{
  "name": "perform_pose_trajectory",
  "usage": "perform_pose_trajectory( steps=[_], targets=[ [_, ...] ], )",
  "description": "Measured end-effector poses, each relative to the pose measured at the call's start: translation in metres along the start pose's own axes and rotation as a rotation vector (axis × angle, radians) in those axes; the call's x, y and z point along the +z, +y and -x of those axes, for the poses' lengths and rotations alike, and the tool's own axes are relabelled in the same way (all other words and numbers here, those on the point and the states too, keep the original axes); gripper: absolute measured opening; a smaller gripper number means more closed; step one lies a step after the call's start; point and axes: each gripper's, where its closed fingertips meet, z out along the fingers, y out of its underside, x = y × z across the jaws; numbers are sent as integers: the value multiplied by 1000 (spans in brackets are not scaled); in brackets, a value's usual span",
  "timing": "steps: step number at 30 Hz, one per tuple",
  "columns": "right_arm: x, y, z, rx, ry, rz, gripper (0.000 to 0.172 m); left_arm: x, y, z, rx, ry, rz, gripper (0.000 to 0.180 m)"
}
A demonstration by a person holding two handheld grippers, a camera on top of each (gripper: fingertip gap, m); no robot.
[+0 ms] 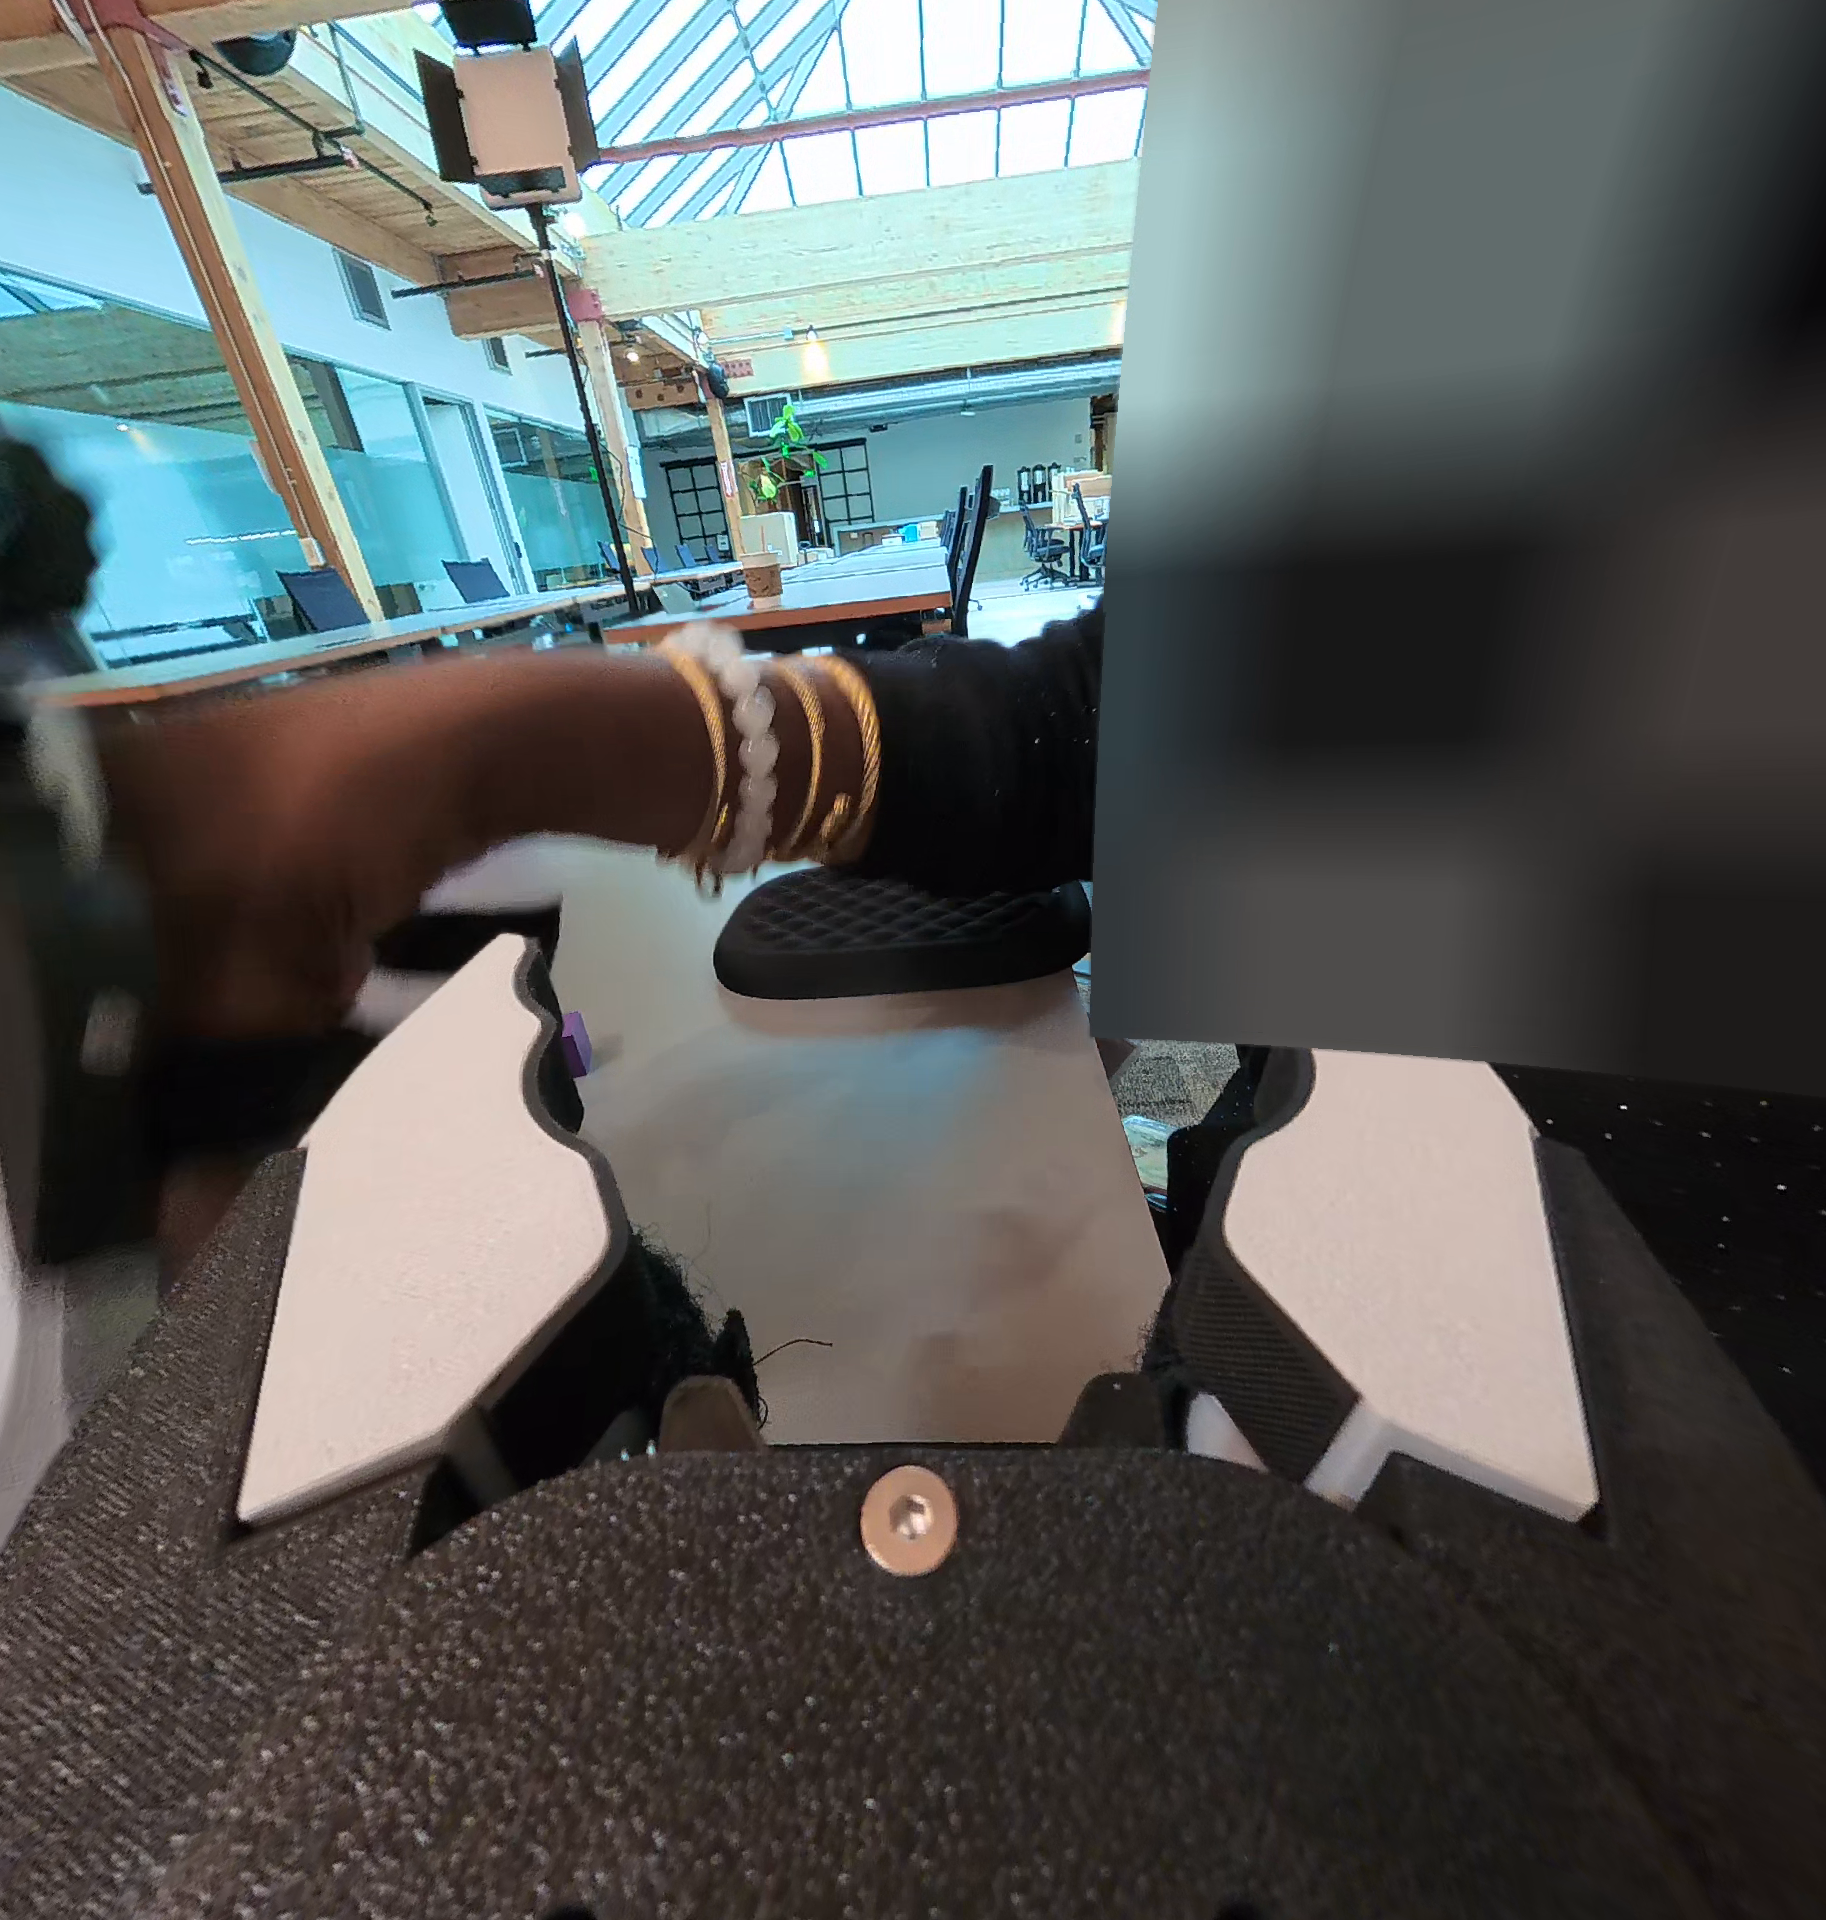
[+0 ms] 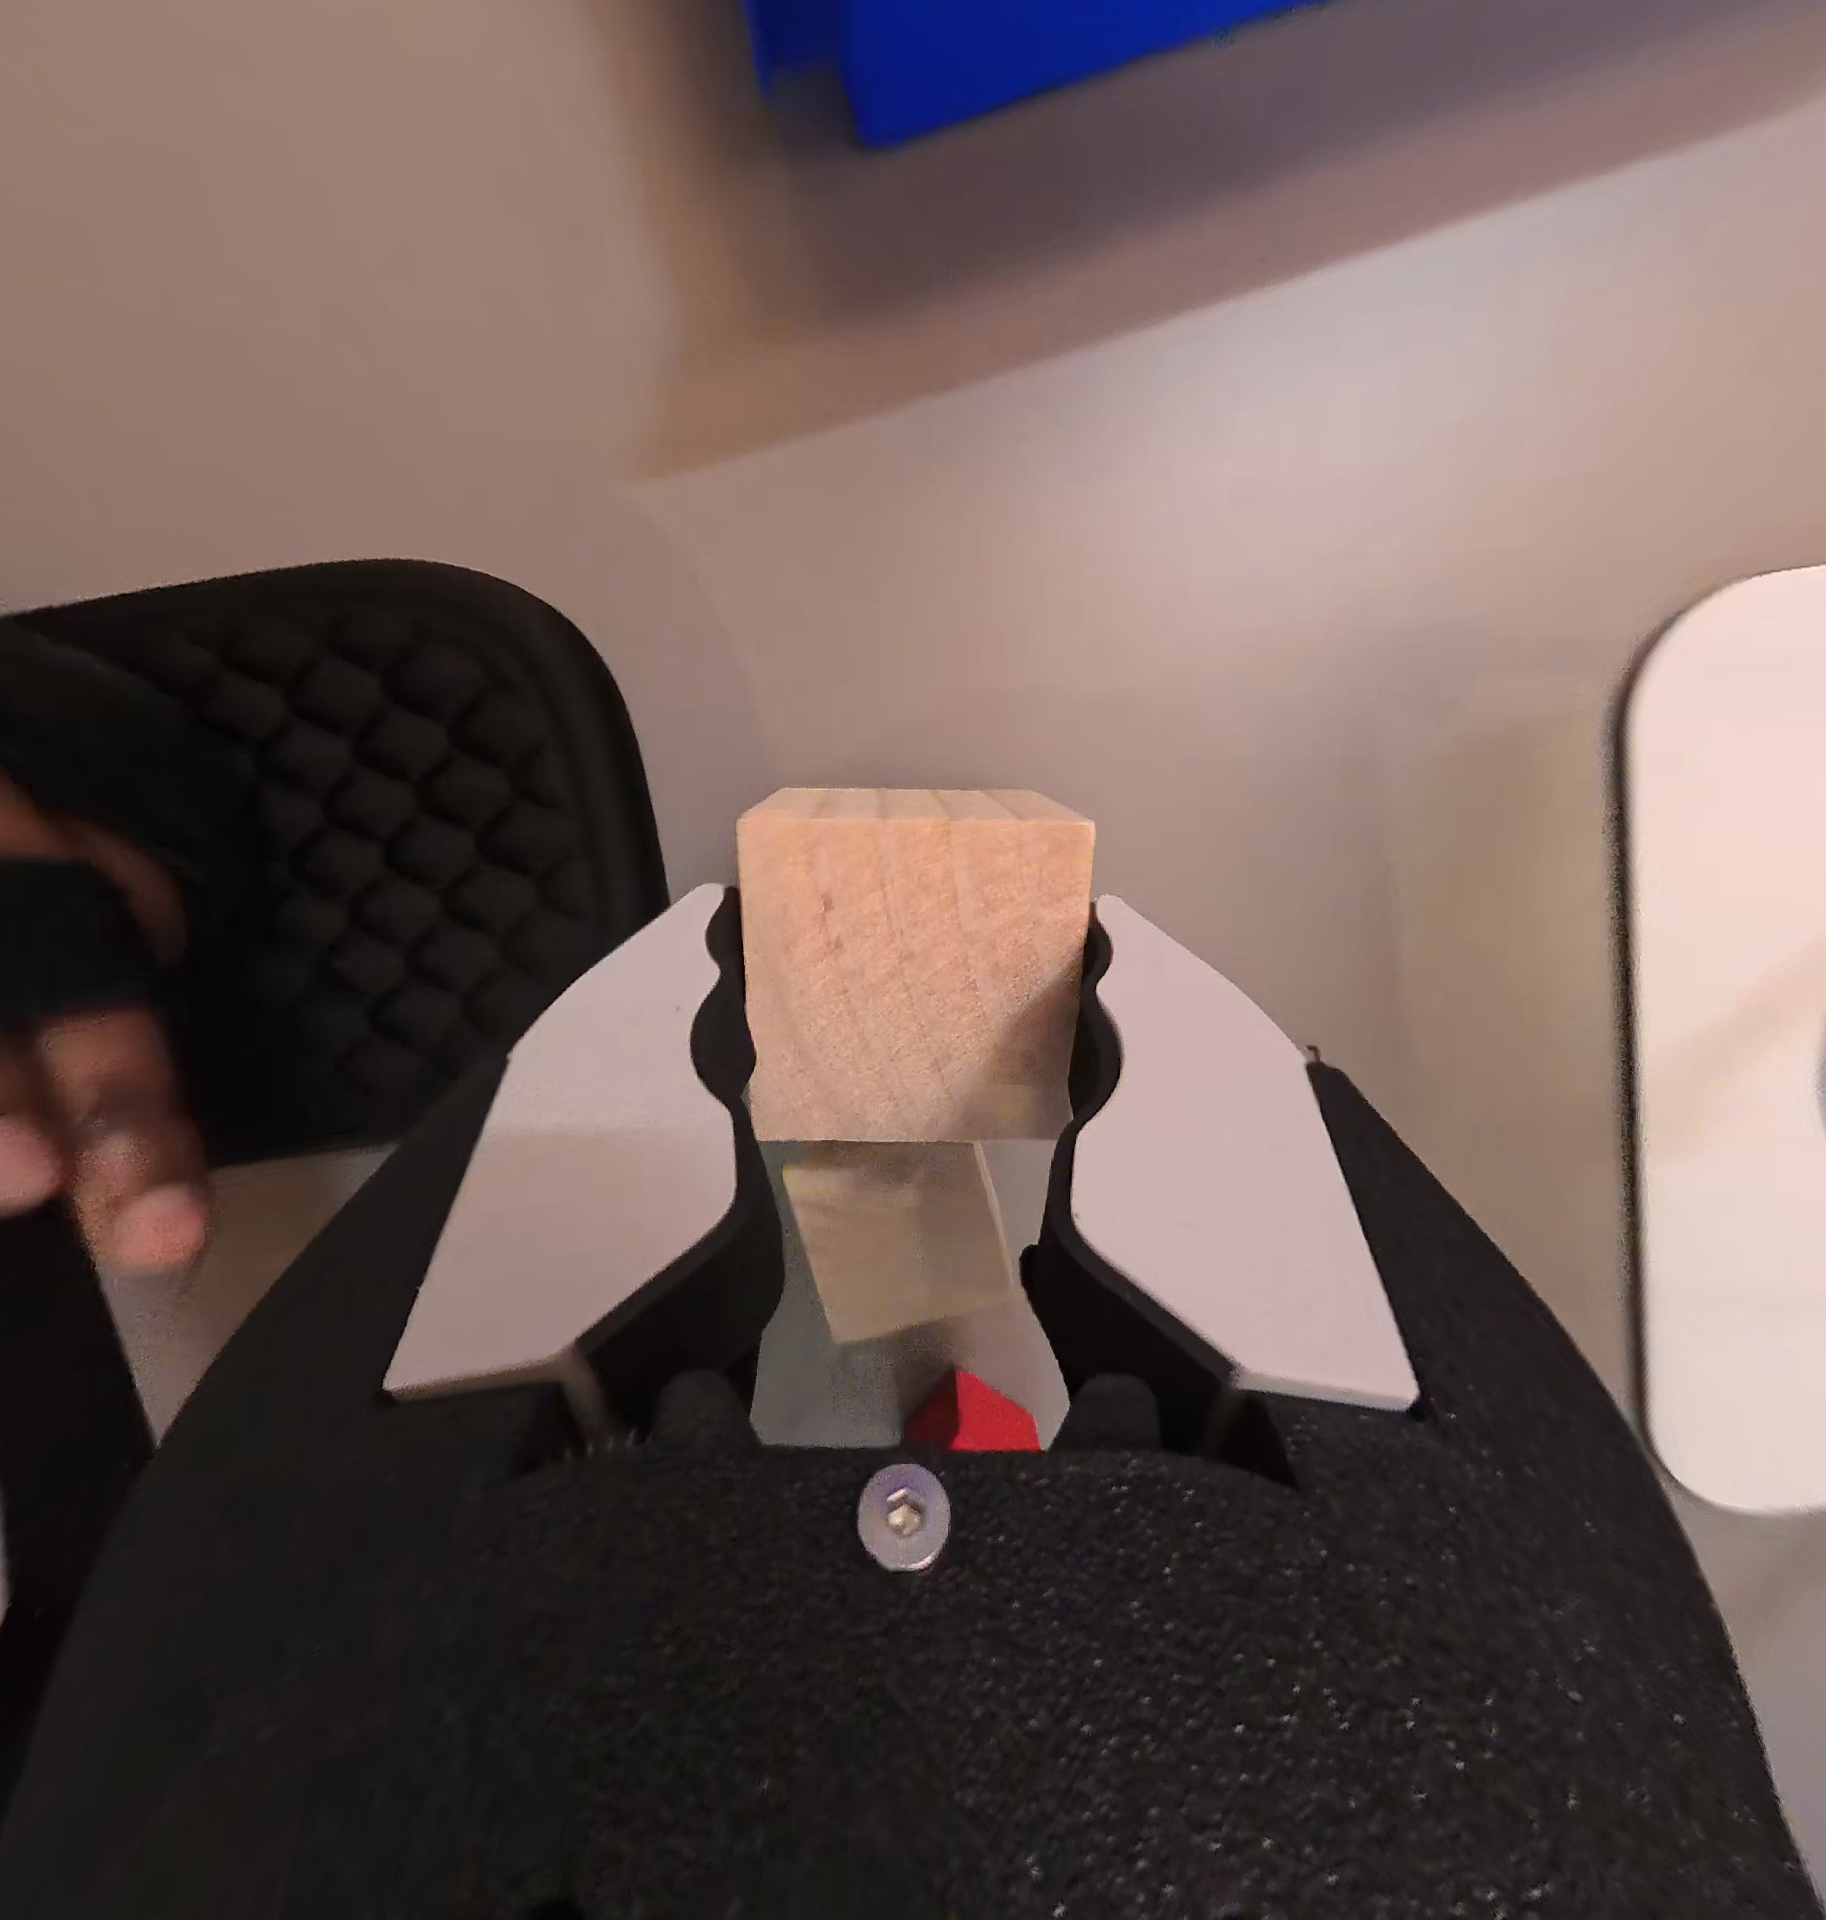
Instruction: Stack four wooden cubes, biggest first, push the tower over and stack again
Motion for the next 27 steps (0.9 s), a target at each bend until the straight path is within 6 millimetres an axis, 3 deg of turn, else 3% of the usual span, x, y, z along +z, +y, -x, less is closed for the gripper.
perform_pose_trajectory(
  steps=[4,7,11,14,19,27],
  targets=[
    [-51,7,-5,-9,53,-97,59,0,0,1,0,-6,2,128],
    [-88,30,-2,-15,87,-120,59,0,1,1,-1,-11,7,129],
    [-115,70,26,-60,53,-128,59,1,2,2,-4,-14,12,129],
    [-112,95,58,-87,-13,-127,59,1,2,2,-5,-13,17,130],
    [-84,126,97,-143,-51,-58,59,2,3,1,2,-14,26,131],
    [-55,147,111,-148,-80,13,59,2,4,2,-2,-13,28,131]
  ],
)
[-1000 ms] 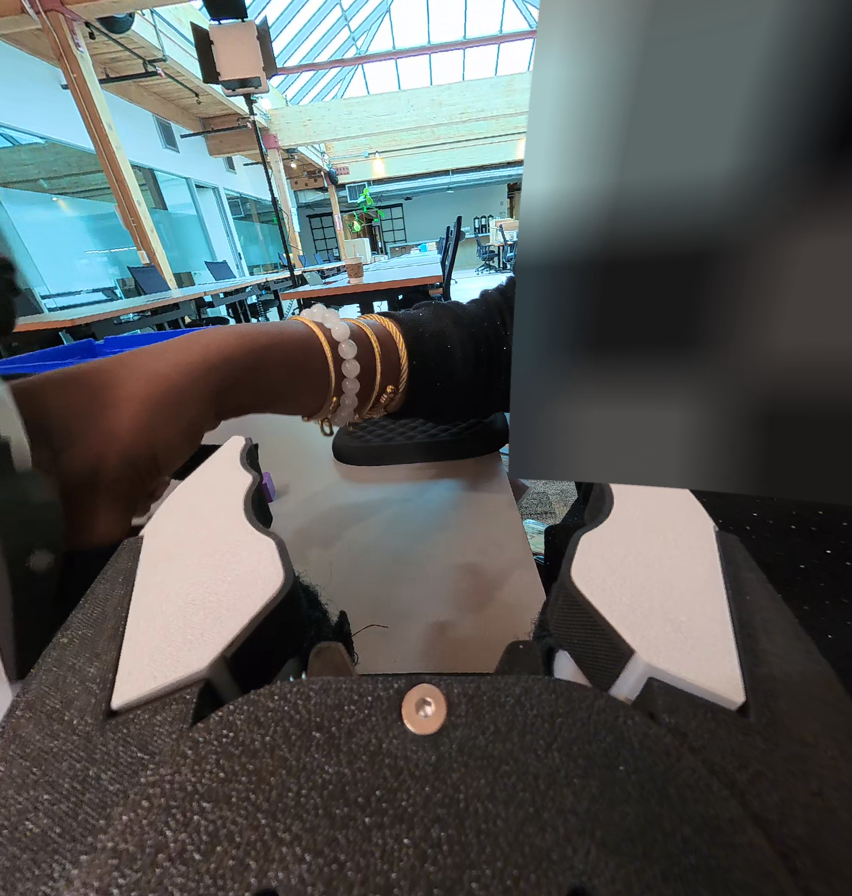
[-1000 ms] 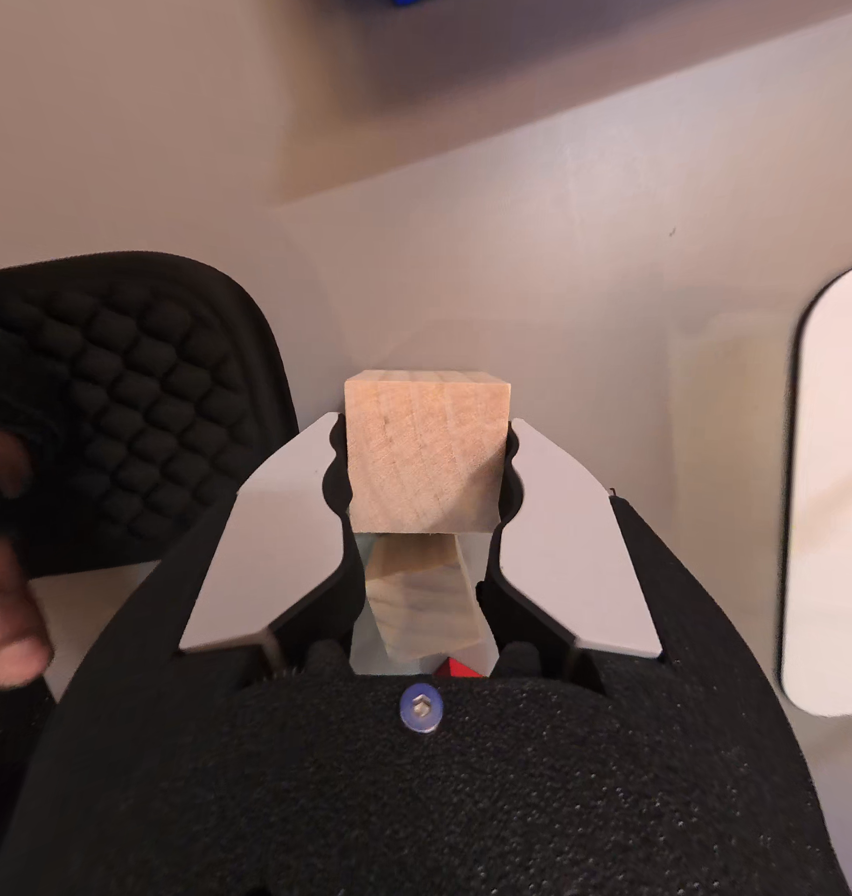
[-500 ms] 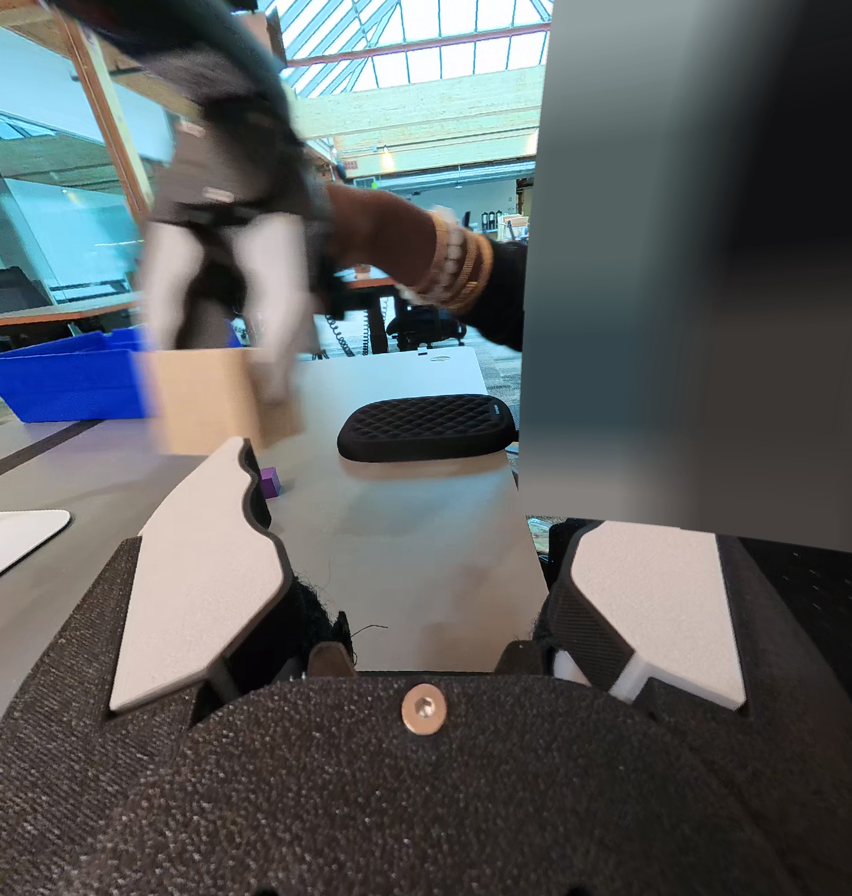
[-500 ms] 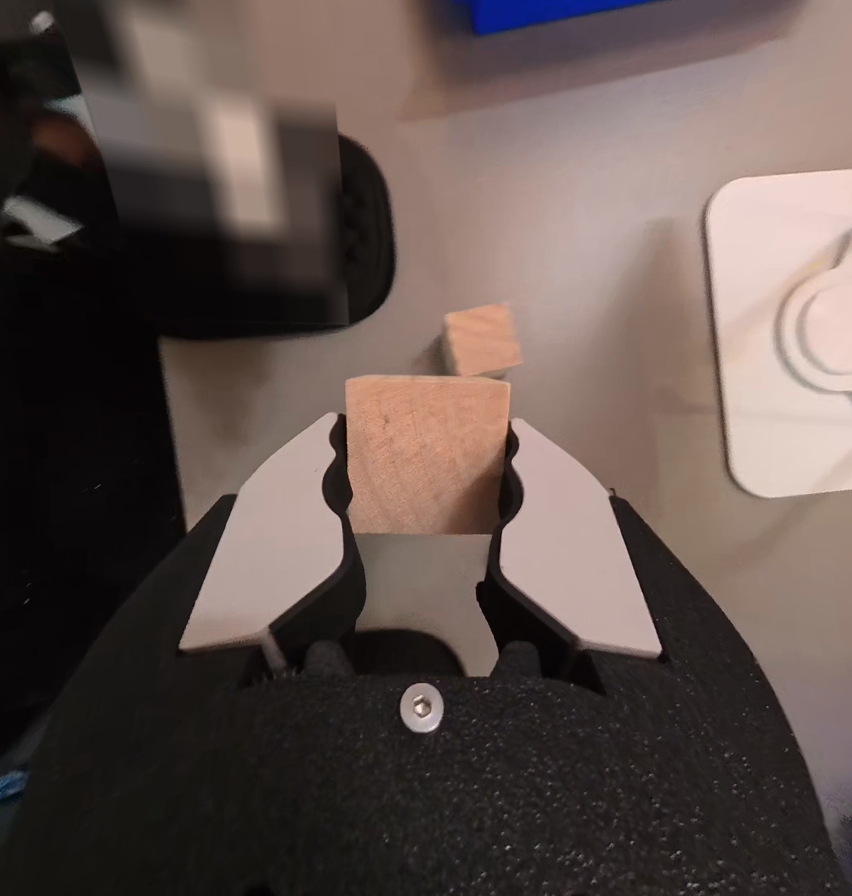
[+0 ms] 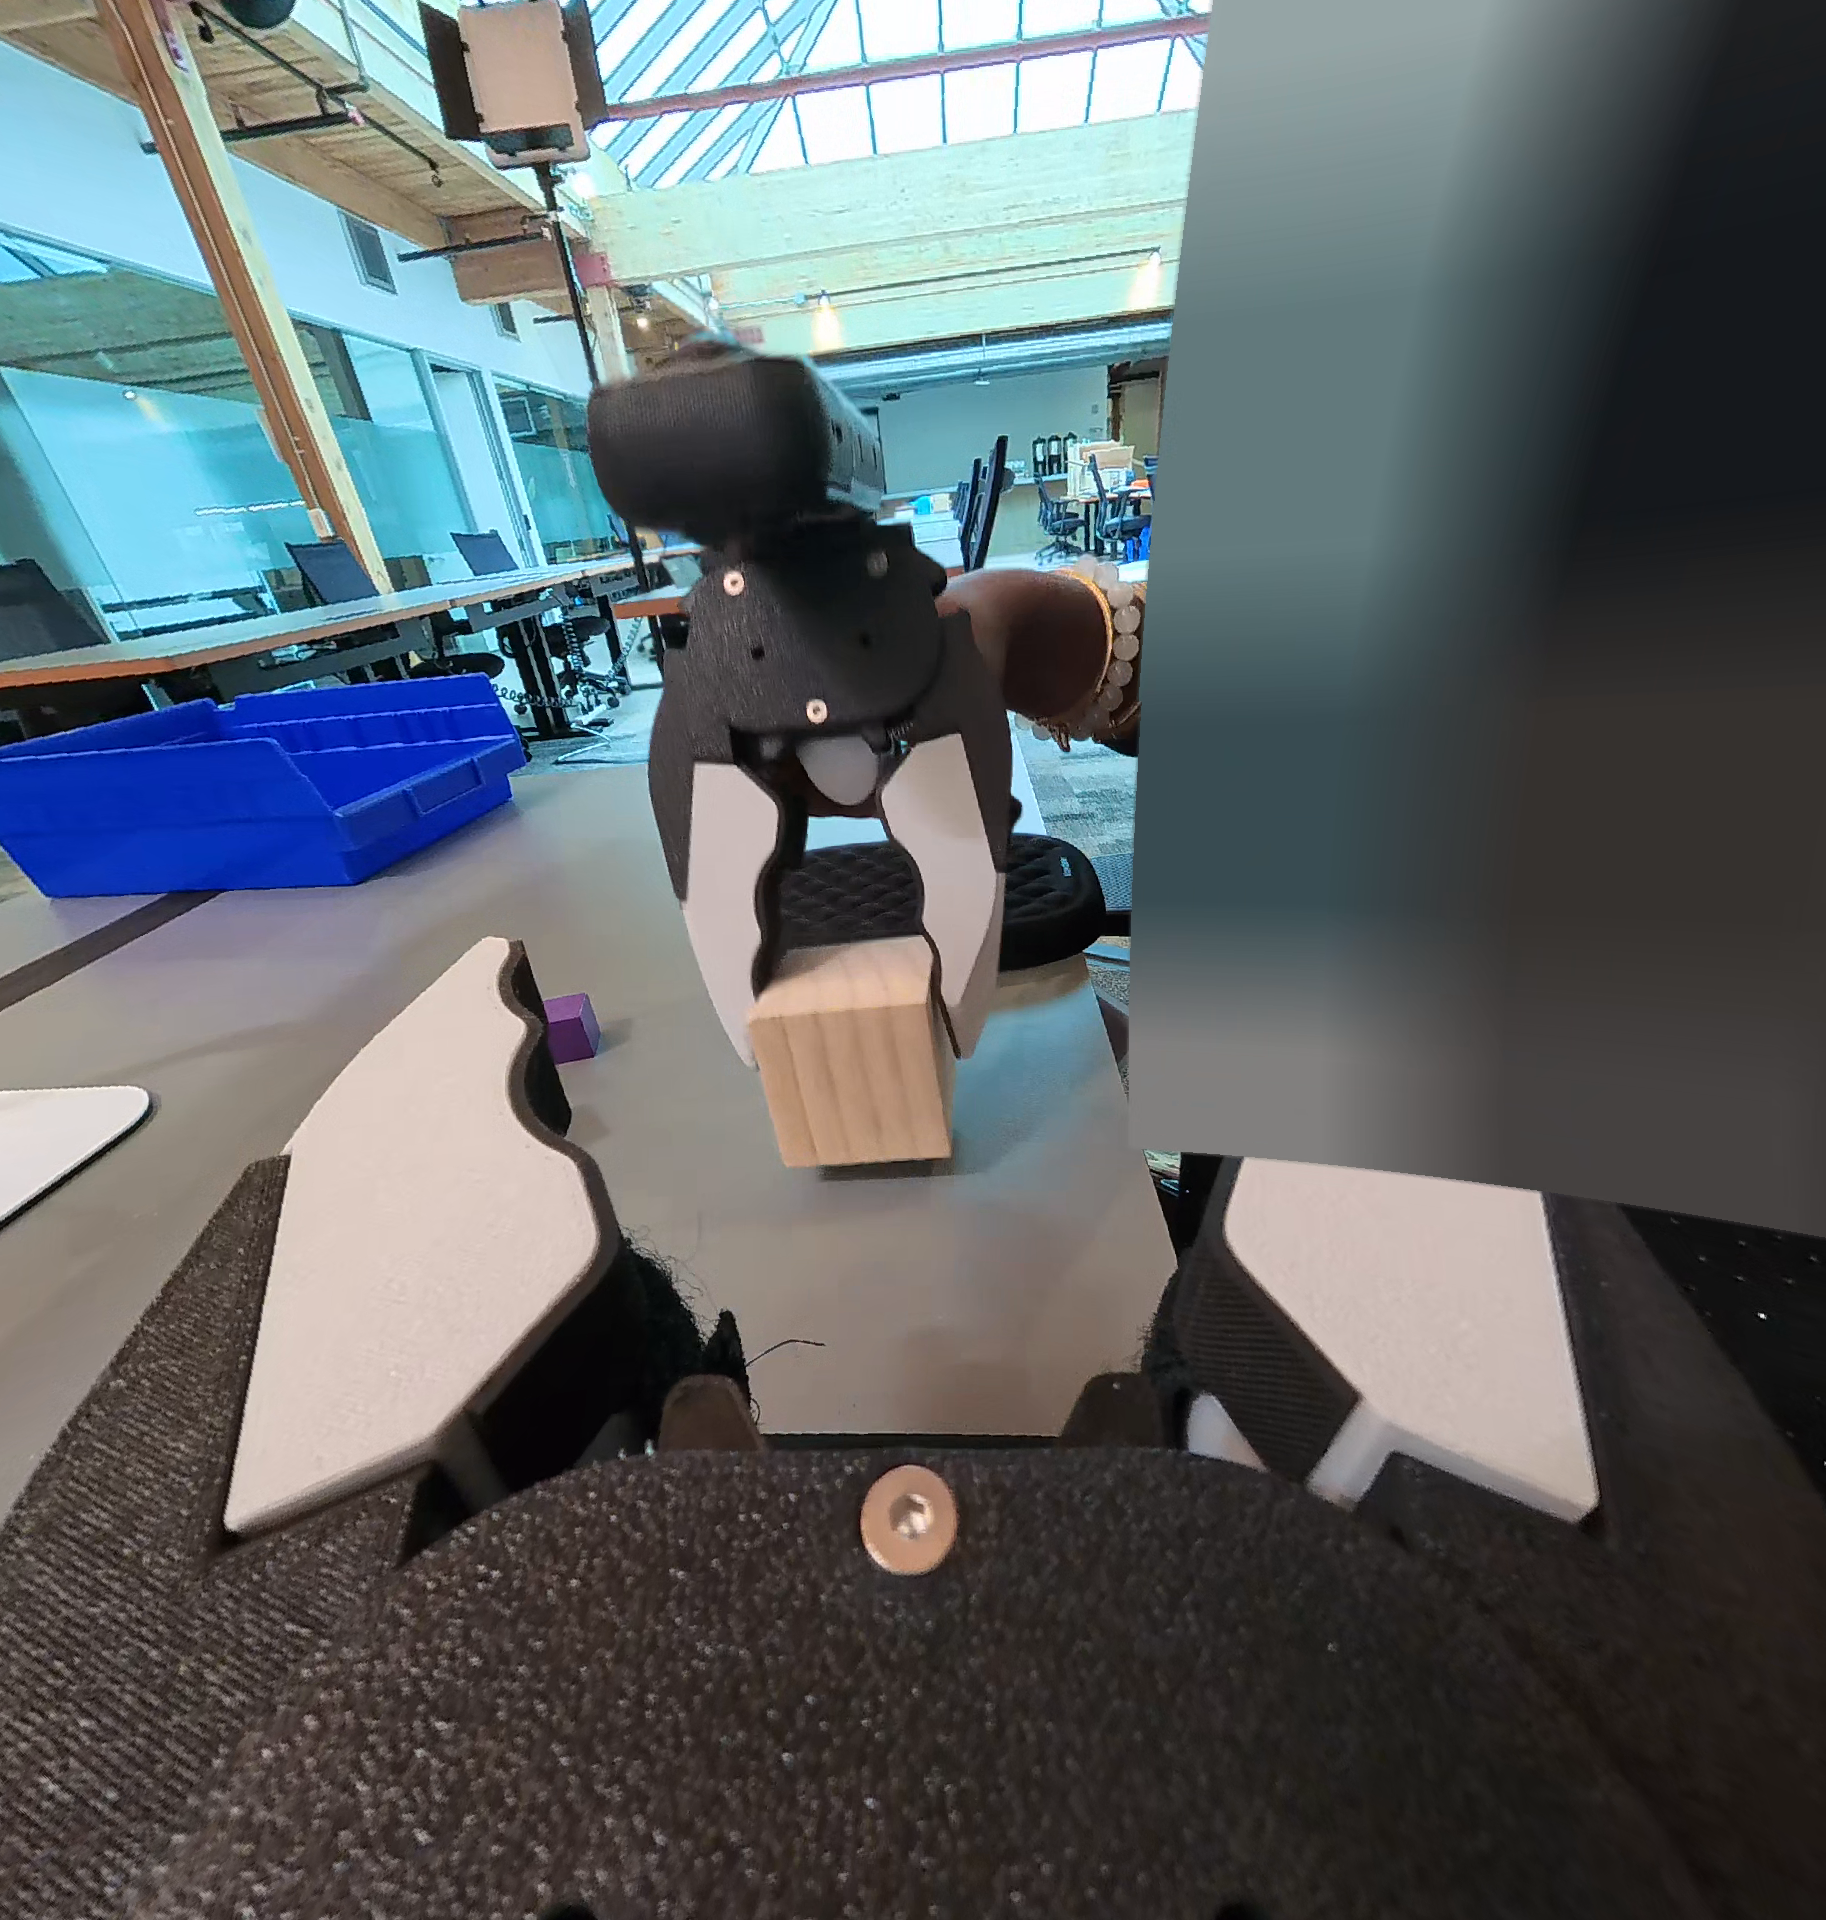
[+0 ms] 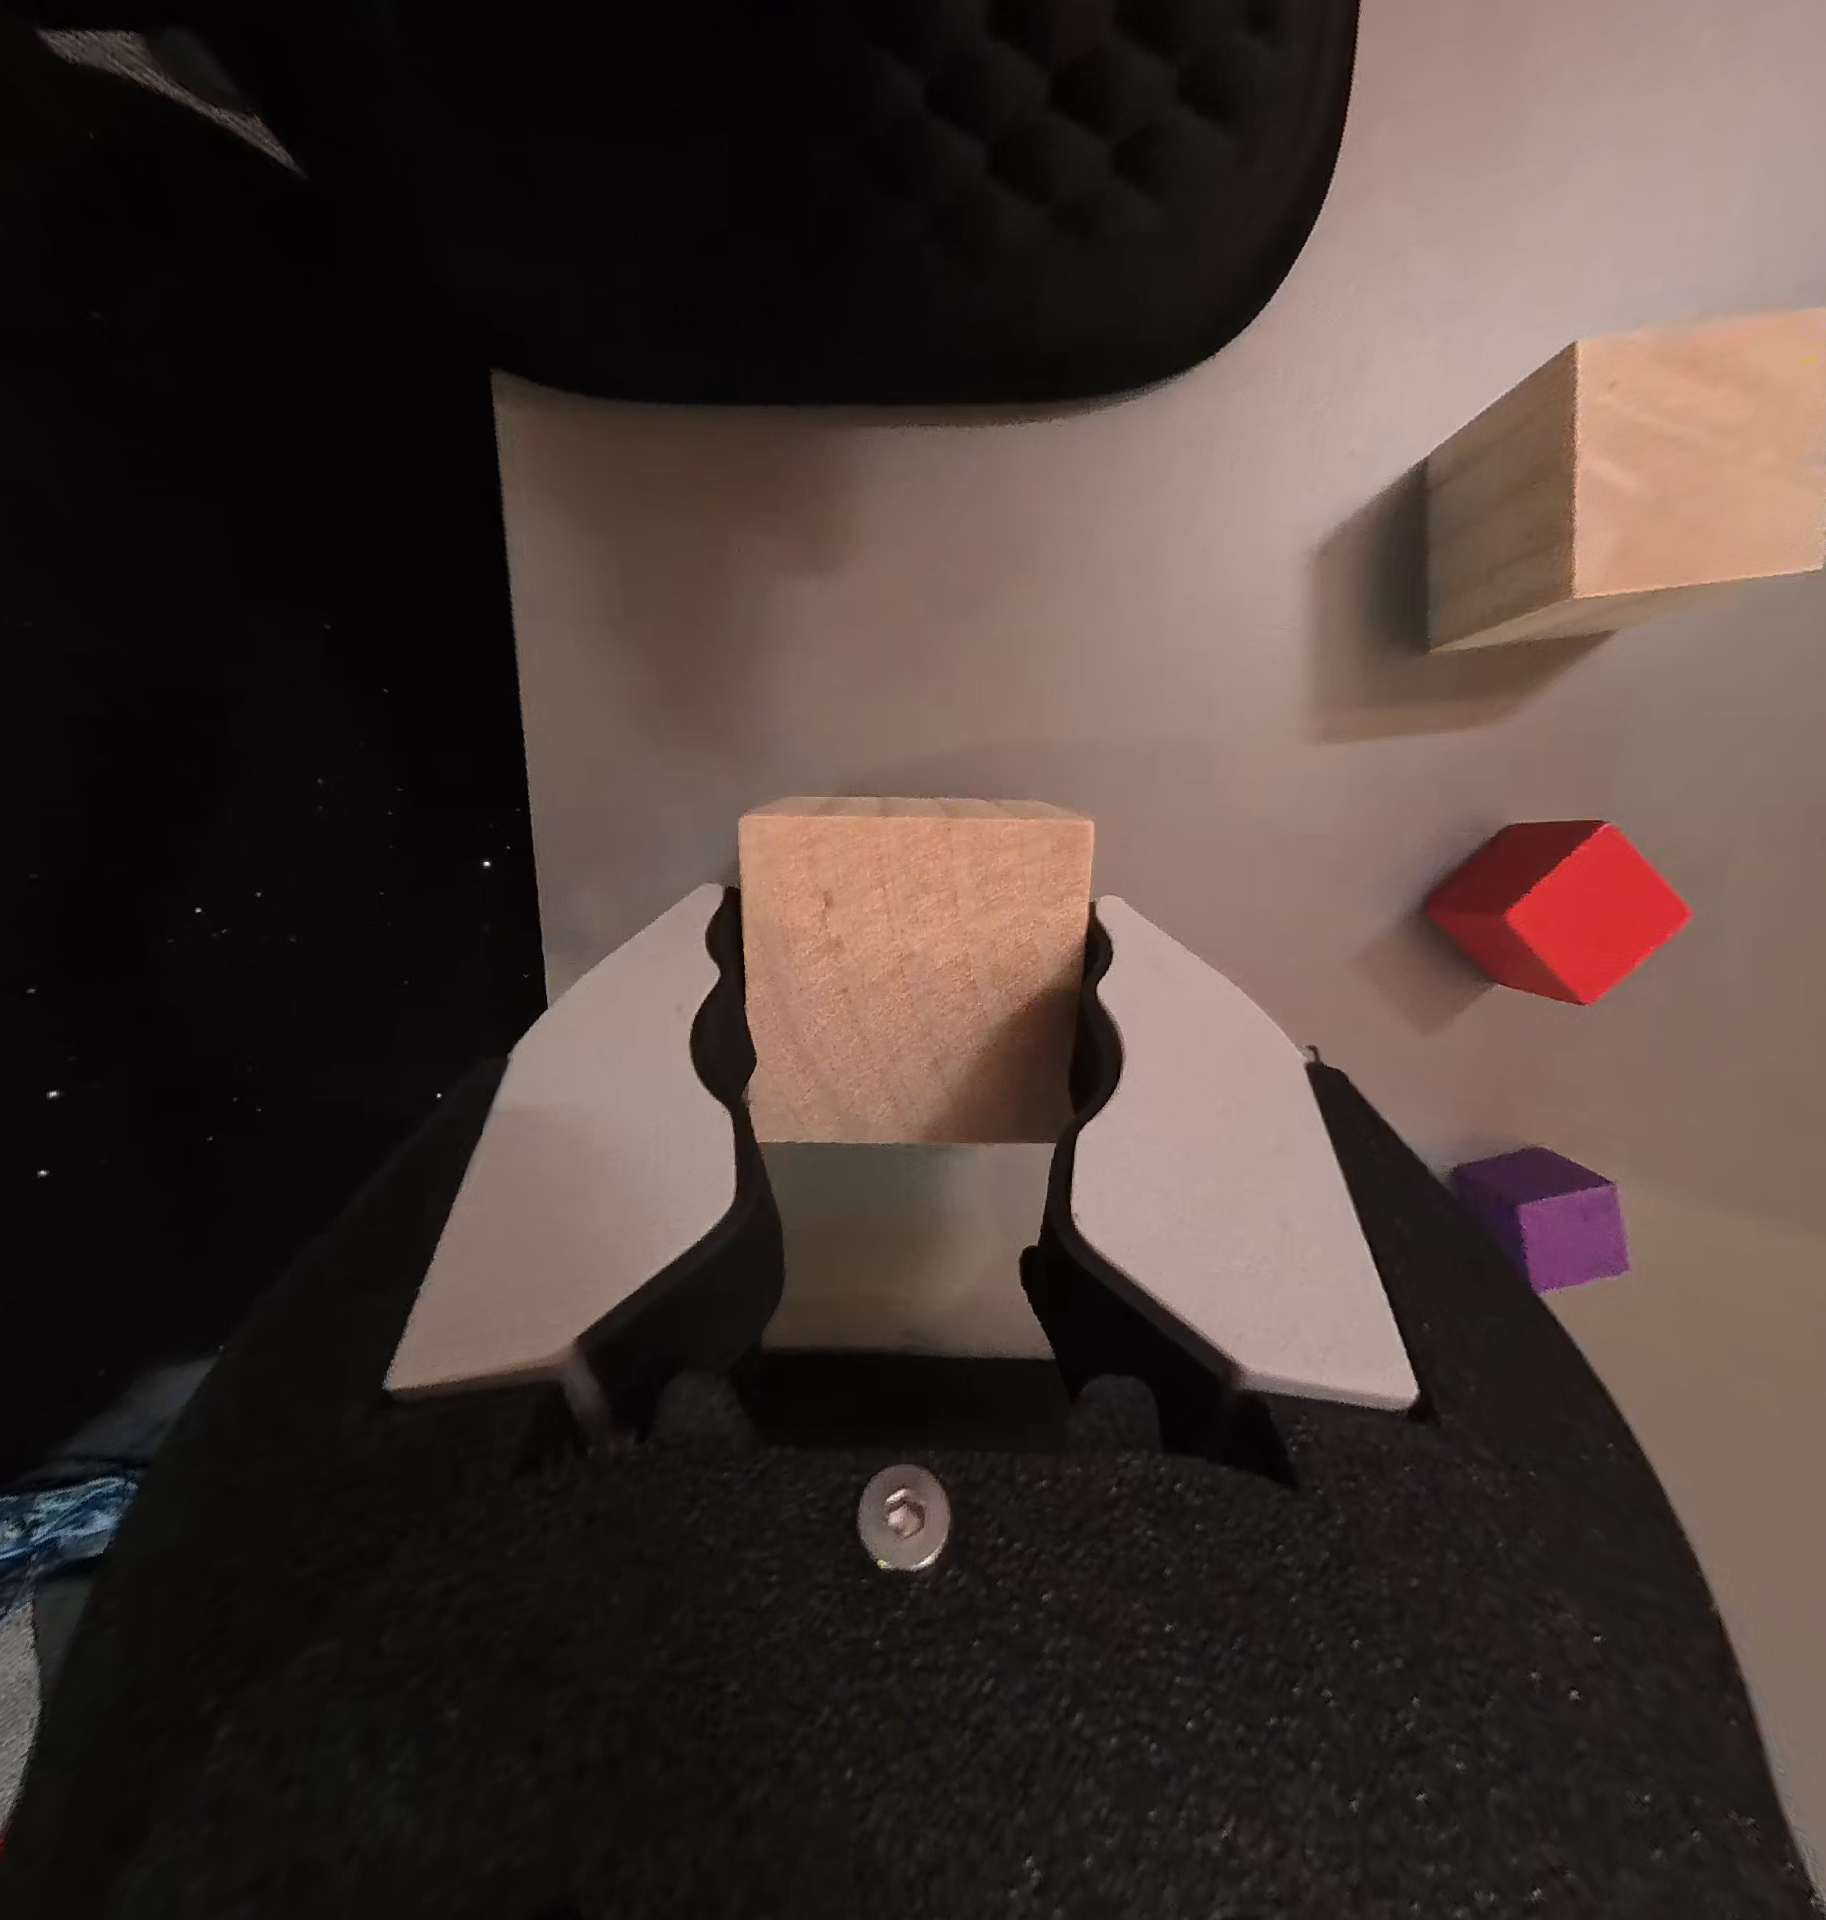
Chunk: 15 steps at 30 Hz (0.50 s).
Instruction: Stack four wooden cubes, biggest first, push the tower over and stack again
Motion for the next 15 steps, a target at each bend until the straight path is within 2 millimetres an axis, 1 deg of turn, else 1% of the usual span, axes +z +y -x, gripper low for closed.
perform_pose_trajectory(
  steps=[11,13,15],
  targets=[
    [10,0,-1,-10,-3,32,60,0,0,0,-1,-1,0,129],
    [7,-6,-1,-9,-20,3,73,0,0,0,0,0,3,129],
    [-7,-19,-5,-2,-38,-64,78,0,1,0,1,-1,3,129]
  ],
)
